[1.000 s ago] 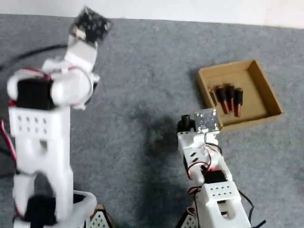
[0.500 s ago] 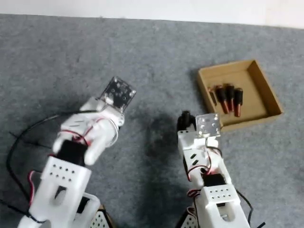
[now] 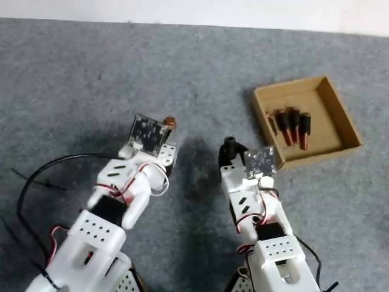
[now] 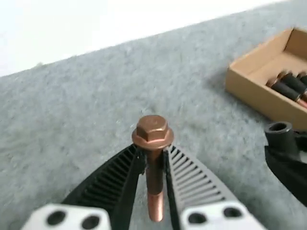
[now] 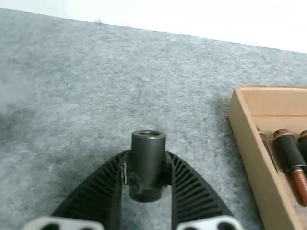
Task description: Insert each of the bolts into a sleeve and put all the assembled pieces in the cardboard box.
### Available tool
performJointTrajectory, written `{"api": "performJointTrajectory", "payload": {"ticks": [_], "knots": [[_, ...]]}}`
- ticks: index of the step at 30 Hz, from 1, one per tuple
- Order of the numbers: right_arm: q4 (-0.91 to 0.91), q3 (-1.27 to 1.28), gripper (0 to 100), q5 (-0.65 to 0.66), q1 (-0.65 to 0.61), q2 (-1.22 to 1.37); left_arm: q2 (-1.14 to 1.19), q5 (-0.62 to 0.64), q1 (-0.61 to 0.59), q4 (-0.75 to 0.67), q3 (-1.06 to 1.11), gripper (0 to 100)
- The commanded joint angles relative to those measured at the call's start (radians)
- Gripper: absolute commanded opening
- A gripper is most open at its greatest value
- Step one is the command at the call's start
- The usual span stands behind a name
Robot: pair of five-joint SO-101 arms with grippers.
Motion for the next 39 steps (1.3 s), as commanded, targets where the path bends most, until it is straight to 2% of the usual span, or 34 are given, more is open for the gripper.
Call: {"api": "performJointTrajectory", "payload": {"ticks": [1,7,11,14,17,19,23,33,36,39], "knots": [[-0.039,0.018,0.5,0.011,-0.012,-0.018,-0.031,0.012,0.022,-0.253,0.071,1],[-0.041,0.018,0.5,0.011,-0.013,-0.018,-0.031,0.014,0.022,-0.664,0.243,1],[-0.041,0.024,0.5,0.011,-0.068,-0.065,-0.031,0.015,0.022,-0.776,0.285,1],[-0.039,0.082,0.5,0.034,-0.136,-0.165,-0.031,0.018,0.022,-0.781,0.288,1],[0.008,0.153,0.5,0.176,-0.203,-0.278,-0.031,0.023,0.025,-0.779,0.282,1],[0.093,0.182,0.5,0.233,-0.234,-0.341,-0.031,0.081,0.056,-0.778,0.280,1],[0.205,0.182,0.5,0.239,-0.262,-0.433,-0.031,0.135,0.133,-0.779,0.275,1],[0.263,0.182,0.5,0.241,-0.231,-0.476,-0.048,0.138,0.148,-0.772,0.193,1],[0.263,0.182,0.5,0.238,-0.216,-0.479,-0.156,0.140,0.153,-0.646,0.166,1],[0.263,0.182,0.5,0.238,-0.216,-0.479,-0.331,0.140,0.208,-0.400,0.137,1]]}}
